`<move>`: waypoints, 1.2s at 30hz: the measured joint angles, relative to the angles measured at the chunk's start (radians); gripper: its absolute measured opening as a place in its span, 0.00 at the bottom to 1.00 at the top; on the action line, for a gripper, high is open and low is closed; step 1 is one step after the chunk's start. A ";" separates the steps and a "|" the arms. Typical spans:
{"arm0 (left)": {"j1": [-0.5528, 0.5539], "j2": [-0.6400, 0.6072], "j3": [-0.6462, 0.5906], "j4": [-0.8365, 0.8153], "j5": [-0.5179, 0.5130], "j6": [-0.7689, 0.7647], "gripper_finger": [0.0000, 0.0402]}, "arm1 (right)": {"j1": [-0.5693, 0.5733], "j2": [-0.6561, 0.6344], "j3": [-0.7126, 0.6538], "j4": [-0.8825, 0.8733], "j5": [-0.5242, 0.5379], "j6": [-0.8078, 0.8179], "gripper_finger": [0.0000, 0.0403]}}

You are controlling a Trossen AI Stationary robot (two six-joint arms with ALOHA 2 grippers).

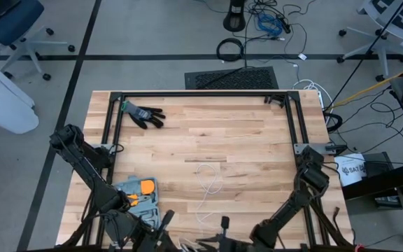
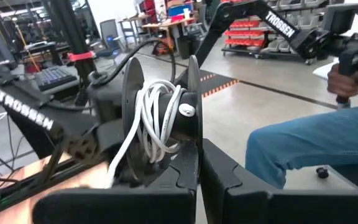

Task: Coil cords
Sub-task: Coil the white cable wire into the spool

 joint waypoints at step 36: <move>0.032 -0.032 0.000 -0.231 -0.059 -0.272 0.02 | -0.064 -0.401 0.000 -0.467 -0.298 -0.315 0.00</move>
